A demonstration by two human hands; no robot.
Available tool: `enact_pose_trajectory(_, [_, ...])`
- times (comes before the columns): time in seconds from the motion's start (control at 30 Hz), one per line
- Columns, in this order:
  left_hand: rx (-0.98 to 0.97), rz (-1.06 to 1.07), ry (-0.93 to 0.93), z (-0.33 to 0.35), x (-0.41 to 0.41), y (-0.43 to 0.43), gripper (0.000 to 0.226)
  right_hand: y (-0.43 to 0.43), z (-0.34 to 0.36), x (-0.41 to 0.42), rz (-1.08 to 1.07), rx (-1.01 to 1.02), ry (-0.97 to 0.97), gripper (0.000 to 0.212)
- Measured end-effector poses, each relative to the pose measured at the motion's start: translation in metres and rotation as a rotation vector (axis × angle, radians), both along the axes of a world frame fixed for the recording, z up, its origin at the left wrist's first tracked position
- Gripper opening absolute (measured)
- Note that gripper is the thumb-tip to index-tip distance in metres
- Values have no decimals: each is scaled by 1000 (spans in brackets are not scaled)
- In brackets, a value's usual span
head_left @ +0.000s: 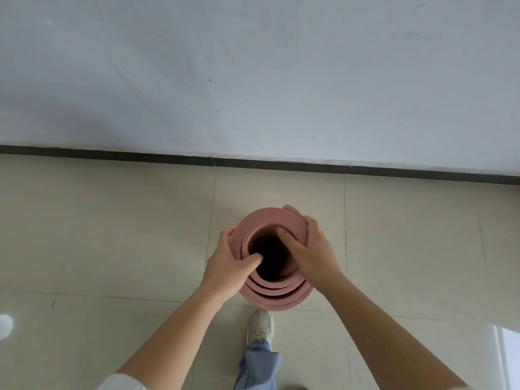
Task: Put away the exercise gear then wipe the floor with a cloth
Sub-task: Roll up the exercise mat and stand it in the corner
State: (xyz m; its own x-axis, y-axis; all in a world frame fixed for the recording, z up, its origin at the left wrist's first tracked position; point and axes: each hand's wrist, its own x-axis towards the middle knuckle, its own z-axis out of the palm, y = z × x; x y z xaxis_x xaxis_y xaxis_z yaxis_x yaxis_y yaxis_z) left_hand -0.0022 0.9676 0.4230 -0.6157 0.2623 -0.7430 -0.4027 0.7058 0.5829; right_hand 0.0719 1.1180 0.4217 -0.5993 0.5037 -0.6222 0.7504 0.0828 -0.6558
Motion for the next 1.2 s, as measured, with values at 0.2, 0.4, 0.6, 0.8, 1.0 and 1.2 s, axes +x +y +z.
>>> enact_pose_trajectory(0.2, [29, 16, 76, 3, -6, 7, 50, 1, -1, -6, 31, 70, 22, 56])
enact_pose_trajectory(0.4, [-8, -119, 143, -7, -1, -3, 62, -1, -9, -3, 283, 325, -153, 52])
enact_pose_trajectory(0.6, [-34, -258, 192, -6, -7, 3, 76, -4, -2, 9, 618, 584, -158, 56])
enact_pose_trajectory(0.8, [25, -172, 91, 0, 9, 2, 66, 7, 10, 14, 198, 268, -62, 71])
enact_pose_trajectory(1.0, [23, -79, 80, -1, 27, -10, 56, 6, -3, 42, 18, -118, -63, 112])
enact_pose_trajectory(1.2, [-34, -79, 109, 6, 44, 7, 54, 22, -16, 64, -98, -309, 106, 74])
